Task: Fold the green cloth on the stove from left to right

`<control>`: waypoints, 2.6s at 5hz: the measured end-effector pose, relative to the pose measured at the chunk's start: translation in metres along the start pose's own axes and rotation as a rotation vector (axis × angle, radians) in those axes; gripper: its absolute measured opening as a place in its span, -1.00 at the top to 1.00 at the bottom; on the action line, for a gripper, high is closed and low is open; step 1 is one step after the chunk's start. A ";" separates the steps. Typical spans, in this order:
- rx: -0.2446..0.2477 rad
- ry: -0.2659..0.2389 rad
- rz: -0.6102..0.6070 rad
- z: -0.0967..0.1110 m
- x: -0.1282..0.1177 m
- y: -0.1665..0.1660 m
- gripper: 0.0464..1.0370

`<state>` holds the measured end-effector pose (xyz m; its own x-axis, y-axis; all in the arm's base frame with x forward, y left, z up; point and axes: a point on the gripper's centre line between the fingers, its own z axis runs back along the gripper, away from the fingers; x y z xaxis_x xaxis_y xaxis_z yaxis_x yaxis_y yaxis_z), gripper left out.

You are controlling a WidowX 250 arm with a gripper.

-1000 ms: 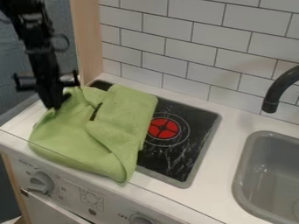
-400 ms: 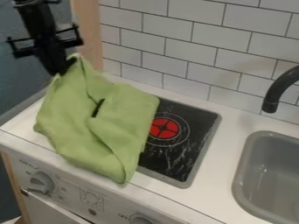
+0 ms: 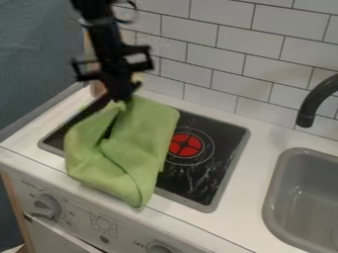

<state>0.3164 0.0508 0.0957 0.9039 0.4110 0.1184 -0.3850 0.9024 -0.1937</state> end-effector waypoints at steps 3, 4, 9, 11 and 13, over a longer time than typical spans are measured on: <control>0.048 0.053 -0.090 -0.045 -0.017 -0.025 0.94; 0.054 0.049 -0.090 -0.045 -0.016 -0.024 0.62; 0.030 0.017 -0.112 -0.004 -0.024 -0.023 -0.92; 0.021 -0.097 -0.135 0.038 -0.017 -0.016 -0.92; 0.021 -0.097 -0.135 0.038 -0.017 -0.016 -0.92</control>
<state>0.3000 0.0347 0.1340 0.9261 0.2951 0.2352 -0.2656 0.9525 -0.1493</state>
